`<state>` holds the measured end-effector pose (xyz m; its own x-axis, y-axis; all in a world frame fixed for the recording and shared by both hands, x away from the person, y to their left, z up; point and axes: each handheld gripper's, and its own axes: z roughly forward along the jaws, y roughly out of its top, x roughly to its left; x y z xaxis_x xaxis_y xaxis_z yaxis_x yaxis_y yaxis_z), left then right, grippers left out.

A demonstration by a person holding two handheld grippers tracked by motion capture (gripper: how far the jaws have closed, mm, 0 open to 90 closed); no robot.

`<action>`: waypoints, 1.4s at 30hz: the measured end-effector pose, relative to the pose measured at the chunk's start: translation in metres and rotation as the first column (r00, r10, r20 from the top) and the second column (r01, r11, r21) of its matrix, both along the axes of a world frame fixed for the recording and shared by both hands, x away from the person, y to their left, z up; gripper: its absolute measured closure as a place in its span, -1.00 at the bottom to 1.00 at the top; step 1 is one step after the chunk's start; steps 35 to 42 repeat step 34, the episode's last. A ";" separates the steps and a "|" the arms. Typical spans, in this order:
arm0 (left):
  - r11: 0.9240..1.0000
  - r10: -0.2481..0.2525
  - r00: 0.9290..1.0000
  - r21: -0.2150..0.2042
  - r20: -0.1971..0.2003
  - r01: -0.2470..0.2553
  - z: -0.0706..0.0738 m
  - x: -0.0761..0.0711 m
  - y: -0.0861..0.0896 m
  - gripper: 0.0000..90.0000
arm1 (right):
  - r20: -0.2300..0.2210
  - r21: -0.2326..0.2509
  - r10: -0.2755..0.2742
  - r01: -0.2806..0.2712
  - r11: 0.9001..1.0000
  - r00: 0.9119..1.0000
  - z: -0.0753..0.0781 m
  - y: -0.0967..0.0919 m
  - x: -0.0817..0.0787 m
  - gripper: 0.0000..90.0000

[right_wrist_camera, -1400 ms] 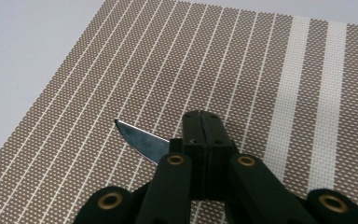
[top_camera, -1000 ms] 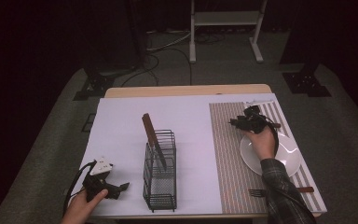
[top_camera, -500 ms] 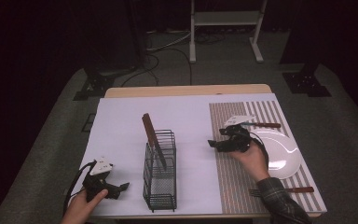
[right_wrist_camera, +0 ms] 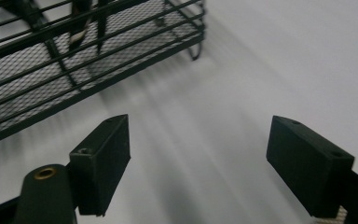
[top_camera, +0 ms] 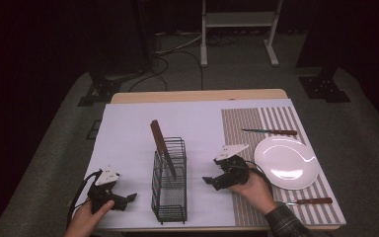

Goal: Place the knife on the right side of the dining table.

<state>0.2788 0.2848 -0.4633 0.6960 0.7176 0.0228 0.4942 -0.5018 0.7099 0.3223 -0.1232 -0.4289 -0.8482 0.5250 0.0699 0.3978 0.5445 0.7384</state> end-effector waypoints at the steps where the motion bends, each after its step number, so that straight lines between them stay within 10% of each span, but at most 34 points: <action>1: 1.000 0.000 1.000 0.000 0.000 0.000 0.000 0.000 0.000 -1.00 | 0.001 -0.002 0.010 -0.010 1.000 1.000 -0.001 0.002 -0.002 -0.59; 42: 1.000 -0.002 1.000 0.001 0.001 0.002 0.000 0.000 0.000 -1.00 | 0.009 -0.099 0.067 -0.066 0.993 0.998 -0.033 0.029 -0.031 -0.85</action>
